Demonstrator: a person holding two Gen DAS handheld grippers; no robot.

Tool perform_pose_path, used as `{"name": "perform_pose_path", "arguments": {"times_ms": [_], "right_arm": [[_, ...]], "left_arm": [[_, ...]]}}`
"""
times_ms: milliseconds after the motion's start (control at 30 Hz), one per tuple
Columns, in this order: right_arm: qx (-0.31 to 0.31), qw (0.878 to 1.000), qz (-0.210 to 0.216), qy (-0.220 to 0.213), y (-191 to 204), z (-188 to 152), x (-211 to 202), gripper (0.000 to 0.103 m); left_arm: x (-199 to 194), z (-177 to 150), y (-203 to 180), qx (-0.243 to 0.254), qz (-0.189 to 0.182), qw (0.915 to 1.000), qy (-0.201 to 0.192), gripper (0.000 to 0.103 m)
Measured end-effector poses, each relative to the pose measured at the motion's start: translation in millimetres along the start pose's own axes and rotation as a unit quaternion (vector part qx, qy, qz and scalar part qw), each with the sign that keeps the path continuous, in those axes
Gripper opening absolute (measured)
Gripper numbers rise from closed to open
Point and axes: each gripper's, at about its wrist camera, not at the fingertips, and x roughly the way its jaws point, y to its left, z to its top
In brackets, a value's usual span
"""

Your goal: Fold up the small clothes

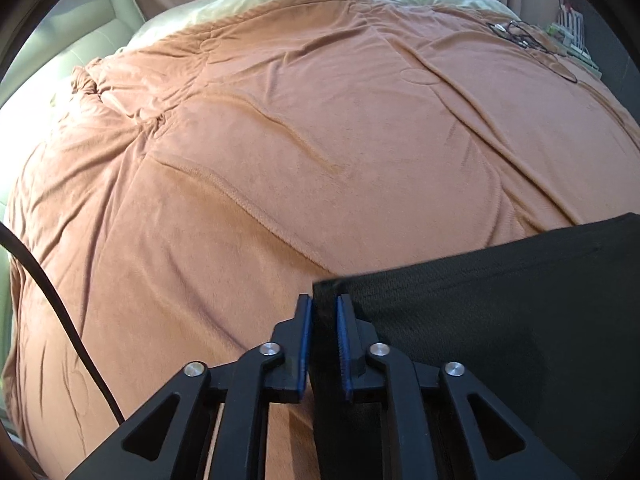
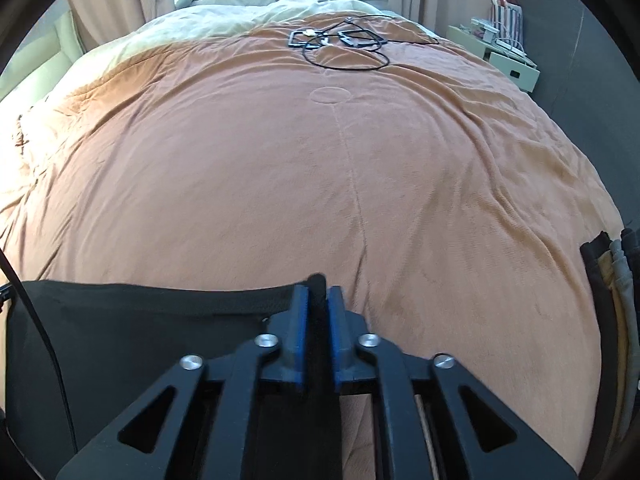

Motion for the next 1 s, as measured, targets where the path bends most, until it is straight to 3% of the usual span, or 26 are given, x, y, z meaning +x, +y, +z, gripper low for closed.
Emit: {"name": "perform_pose_path", "arguments": {"times_ms": [33,67,100,200,633,1000], "right_arm": [[-0.001,1.000,0.006,-0.001,0.5,-0.8,-4.0,0.036],[-0.002,1.000,0.010,-0.003,0.3,-1.1,-7.9,0.057],[-0.004,1.000,0.013,-0.006,-0.3,-1.2,-12.0,0.063],[-0.012,1.000,0.015,-0.014,-1.0,-3.1,-26.7,0.063],[0.007,0.996,0.094,0.001,-0.1,-40.6,-96.3,0.063],[0.027,0.994,0.100,0.034,-11.8,-100.2,-129.7,0.063]], "left_arm": [[-3.5,-1.9,-0.1,0.000,-0.006,1.0000,-0.001,0.022],[-7.1,-4.1,-0.5,-0.001,-0.012,0.9999,-0.002,0.025],[-10.1,-6.0,-0.4,-0.002,-0.015,0.9999,-0.002,0.026],[-21.6,-12.0,0.6,-0.008,-0.019,0.9998,-0.002,0.026],[-76.4,-62.0,8.2,-0.035,-0.069,0.9970,0.005,0.026],[-112.8,-122.5,-1.9,-0.039,-0.089,0.9953,0.005,0.026]]}}
